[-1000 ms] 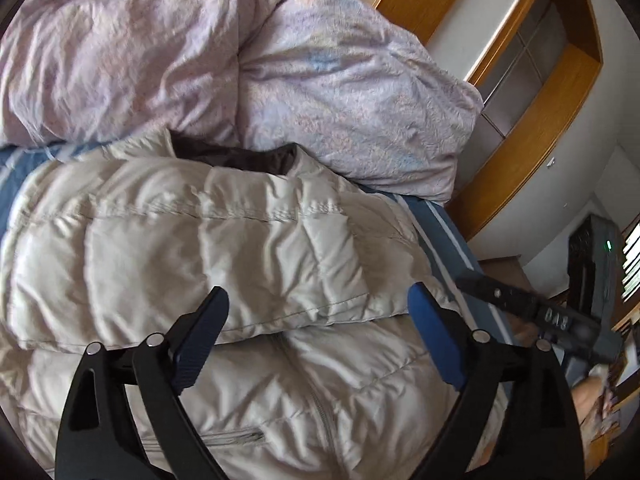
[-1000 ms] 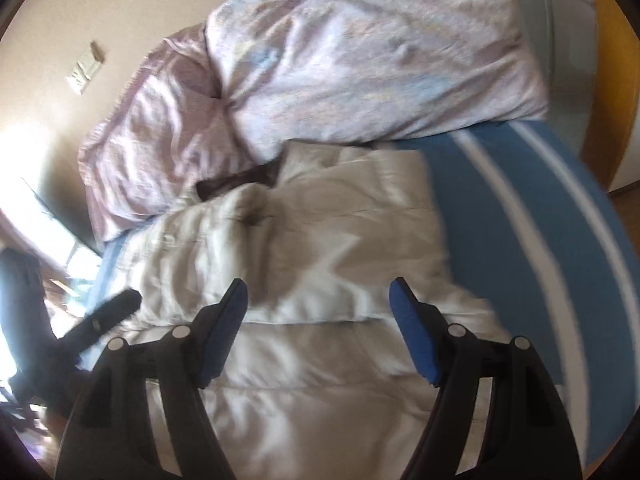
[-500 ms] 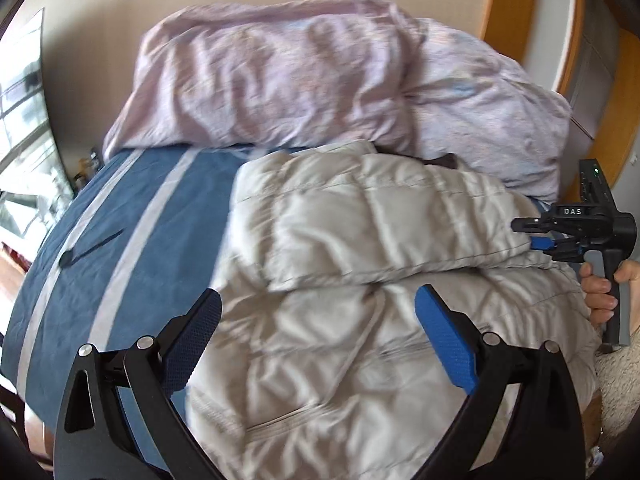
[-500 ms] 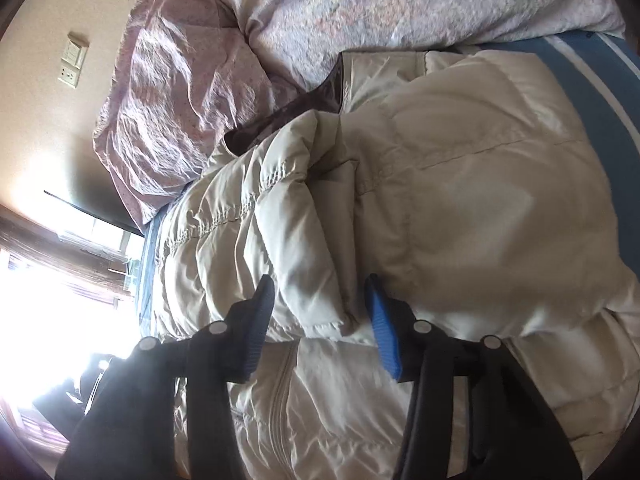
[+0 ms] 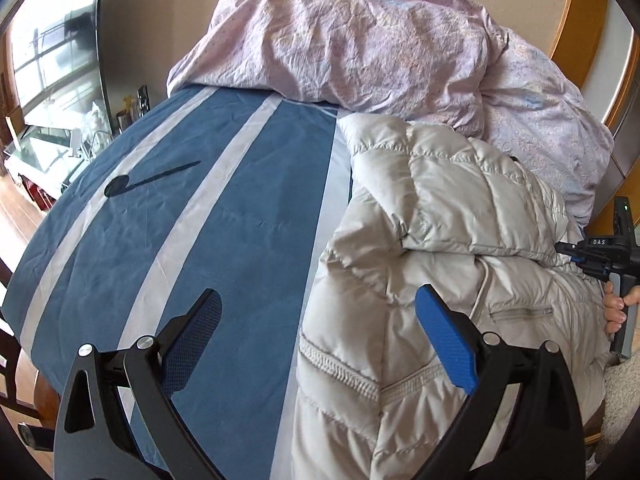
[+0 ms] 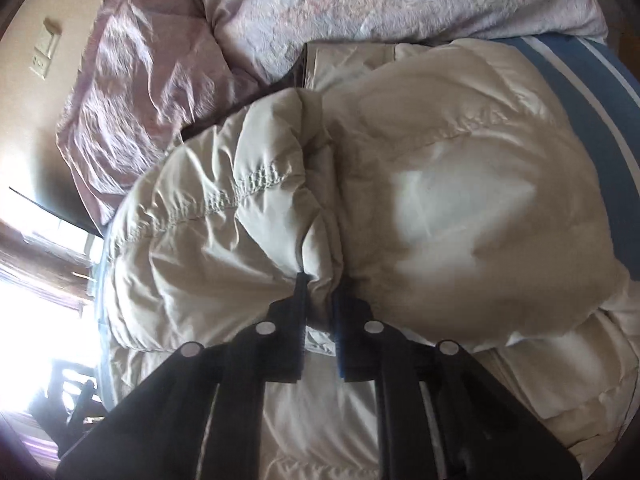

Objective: Fold large clothes

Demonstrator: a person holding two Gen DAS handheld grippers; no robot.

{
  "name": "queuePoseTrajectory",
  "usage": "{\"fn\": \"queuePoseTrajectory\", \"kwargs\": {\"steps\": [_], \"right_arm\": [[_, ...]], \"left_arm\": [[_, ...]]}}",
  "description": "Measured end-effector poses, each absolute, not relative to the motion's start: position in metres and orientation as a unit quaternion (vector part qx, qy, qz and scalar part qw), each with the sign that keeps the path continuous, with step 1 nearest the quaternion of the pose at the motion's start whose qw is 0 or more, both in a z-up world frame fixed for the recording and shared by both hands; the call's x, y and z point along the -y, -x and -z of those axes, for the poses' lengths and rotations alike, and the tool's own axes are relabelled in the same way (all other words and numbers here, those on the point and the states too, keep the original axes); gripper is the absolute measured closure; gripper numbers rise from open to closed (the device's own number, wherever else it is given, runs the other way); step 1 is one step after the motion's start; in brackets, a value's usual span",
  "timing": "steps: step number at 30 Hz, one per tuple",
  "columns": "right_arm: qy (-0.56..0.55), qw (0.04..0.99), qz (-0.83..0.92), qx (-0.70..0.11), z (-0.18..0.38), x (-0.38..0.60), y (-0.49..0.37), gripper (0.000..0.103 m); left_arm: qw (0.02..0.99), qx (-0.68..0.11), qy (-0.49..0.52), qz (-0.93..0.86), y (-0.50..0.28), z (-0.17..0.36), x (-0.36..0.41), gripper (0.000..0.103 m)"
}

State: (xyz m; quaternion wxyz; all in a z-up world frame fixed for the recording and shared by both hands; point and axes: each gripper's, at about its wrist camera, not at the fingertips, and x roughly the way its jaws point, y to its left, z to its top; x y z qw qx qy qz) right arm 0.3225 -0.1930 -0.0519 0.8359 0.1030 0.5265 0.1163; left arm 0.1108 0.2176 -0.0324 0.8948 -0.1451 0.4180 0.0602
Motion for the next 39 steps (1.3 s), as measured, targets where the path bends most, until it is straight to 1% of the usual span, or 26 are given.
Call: {"fn": "queuePoseTrajectory", "kwargs": {"steps": [1, 2, 3, 4, 5, 6, 7, 14, 17, 21, 26, 29, 34, 37, 39], "right_arm": [[-0.094, 0.837, -0.118, -0.525, 0.049, 0.192, -0.32, 0.085], [-0.084, 0.839, -0.121, -0.524, 0.043, 0.192, -0.316, 0.079], [-0.083, 0.837, -0.133, -0.525, 0.038, 0.196, -0.31, 0.066], [-0.091, 0.835, -0.151, -0.521, 0.031, 0.203, -0.302, 0.058], [-0.095, 0.836, -0.16, -0.516, 0.027, 0.209, -0.296, 0.041], [-0.1, 0.837, -0.167, -0.511, 0.022, 0.219, -0.288, 0.028], [-0.105, 0.838, -0.174, -0.506, 0.017, 0.233, -0.275, 0.025], [-0.172, 0.832, -0.134, -0.51, 0.011, 0.341, -0.217, 0.024], [-0.201, 0.831, -0.092, -0.511, 0.016, 0.39, -0.192, 0.024], [-0.248, 0.811, -0.101, -0.521, 0.032, 0.431, -0.168, 0.024], [-0.254, 0.789, -0.104, -0.549, 0.062, 0.443, -0.155, 0.024], [-0.276, 0.778, -0.116, -0.553, 0.076, 0.455, -0.149, 0.024], [-0.315, 0.754, -0.182, -0.547, 0.086, 0.453, -0.148, 0.023], [-0.313, 0.749, -0.207, -0.547, 0.09, 0.446, -0.149, 0.023], [-0.311, 0.746, -0.22, -0.547, 0.091, 0.441, -0.151, 0.023]], "left_arm": [[0.893, -0.421, 0.15, -0.054, -0.108, 0.035, -0.22, 0.004], [0.89, -0.425, 0.16, -0.042, -0.105, 0.037, -0.223, 0.004], [0.888, -0.428, 0.167, -0.033, -0.102, 0.039, -0.226, 0.004], [0.885, -0.431, 0.174, -0.024, -0.1, 0.041, -0.229, 0.004], [0.882, -0.435, 0.182, -0.01, -0.097, 0.044, -0.231, 0.004], [0.878, -0.44, 0.189, 0.002, -0.095, 0.046, -0.234, 0.004], [0.874, -0.445, 0.195, 0.012, -0.092, 0.049, -0.235, 0.004], [0.847, -0.48, 0.219, 0.058, -0.076, 0.069, -0.237, 0.005], [0.838, -0.483, 0.241, 0.075, -0.068, 0.074, -0.238, 0.005], [0.827, -0.484, 0.273, 0.089, -0.059, 0.078, -0.242, 0.008], [0.818, -0.493, 0.286, 0.079, -0.048, 0.083, -0.242, 0.014], [0.816, -0.49, 0.297, 0.075, -0.039, 0.083, -0.246, 0.014], [0.801, -0.489, 0.327, 0.108, -0.034, 0.087, -0.244, 0.014], [0.794, -0.488, 0.339, 0.126, -0.033, 0.09, -0.238, 0.016], [0.789, -0.489, 0.345, 0.137, -0.033, 0.092, -0.234, 0.019]]}}
